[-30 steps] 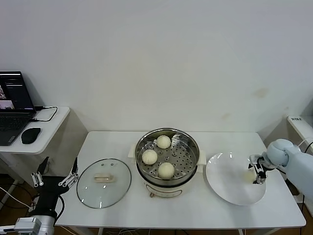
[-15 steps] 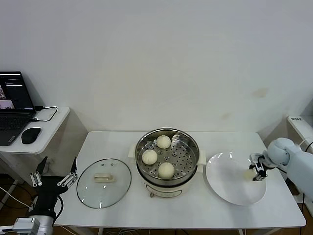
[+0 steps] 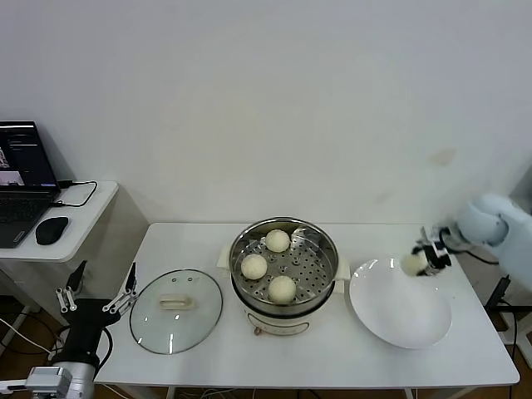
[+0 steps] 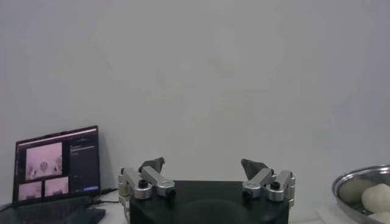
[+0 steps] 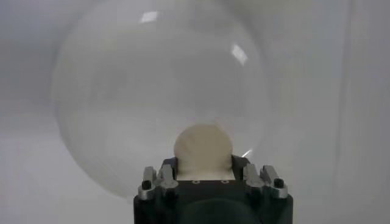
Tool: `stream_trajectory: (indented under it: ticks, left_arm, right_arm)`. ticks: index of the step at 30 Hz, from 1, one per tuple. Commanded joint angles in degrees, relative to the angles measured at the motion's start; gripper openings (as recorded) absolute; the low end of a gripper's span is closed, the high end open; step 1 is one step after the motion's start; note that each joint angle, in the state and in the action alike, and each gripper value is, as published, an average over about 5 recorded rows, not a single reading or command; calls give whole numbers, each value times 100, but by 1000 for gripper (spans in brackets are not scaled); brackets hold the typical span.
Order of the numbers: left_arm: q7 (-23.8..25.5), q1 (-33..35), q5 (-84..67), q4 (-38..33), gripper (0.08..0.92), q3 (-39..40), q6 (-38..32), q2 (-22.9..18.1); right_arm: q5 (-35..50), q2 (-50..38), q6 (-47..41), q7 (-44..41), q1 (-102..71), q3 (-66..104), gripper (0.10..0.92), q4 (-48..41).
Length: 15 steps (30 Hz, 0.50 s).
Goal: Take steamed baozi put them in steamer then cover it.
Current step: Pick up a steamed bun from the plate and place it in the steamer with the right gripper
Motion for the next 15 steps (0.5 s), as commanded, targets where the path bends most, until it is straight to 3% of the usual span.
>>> stream_trajectory:
  ticks: [1,8,15]
  left_arm:
    - [1,-23,-7,-5,823,32,4,3]
    - [-1,-53,-2,-10,823,65,-1,-81]
    - [-1,-22,-26,-26,823,-53,-15,-121]
  right_arm:
    - [1947,592,-943,243,3147,-2285,566,1155]
    - [3129,1856,-1784,960,3087,-2420,574,1271]
    - [3275,2639,-2235,1580,2213,-2279,577,768]
